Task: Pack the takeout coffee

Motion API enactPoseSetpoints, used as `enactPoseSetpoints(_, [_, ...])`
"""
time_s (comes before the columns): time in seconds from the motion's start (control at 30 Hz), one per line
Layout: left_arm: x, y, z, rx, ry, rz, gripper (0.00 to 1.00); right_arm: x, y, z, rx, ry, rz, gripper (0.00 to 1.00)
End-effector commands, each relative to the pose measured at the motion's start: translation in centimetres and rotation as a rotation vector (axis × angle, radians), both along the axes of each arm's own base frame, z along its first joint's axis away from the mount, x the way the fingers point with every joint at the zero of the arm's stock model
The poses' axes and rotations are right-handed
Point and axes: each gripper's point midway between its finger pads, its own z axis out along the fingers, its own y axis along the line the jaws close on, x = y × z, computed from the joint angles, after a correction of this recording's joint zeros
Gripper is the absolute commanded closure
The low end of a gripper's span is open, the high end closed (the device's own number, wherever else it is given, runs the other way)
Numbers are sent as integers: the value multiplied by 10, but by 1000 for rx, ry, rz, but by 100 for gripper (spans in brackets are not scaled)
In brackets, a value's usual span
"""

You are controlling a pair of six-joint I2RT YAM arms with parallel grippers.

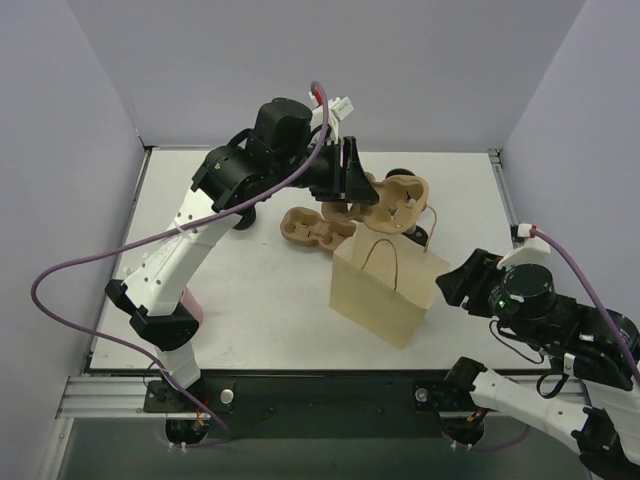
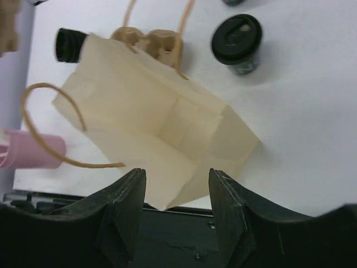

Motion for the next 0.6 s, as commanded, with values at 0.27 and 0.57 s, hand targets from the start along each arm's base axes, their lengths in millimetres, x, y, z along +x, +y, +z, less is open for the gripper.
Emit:
enactPoseSetpoints(0.27, [-13, -33, 15, -99, 27, -55, 67, -7, 99, 51, 90, -129, 549, 51])
enactPoseSetpoints(0.57, [-17, -52, 8, -110, 59, -101, 67, -30, 85, 57, 189, -214, 574, 51])
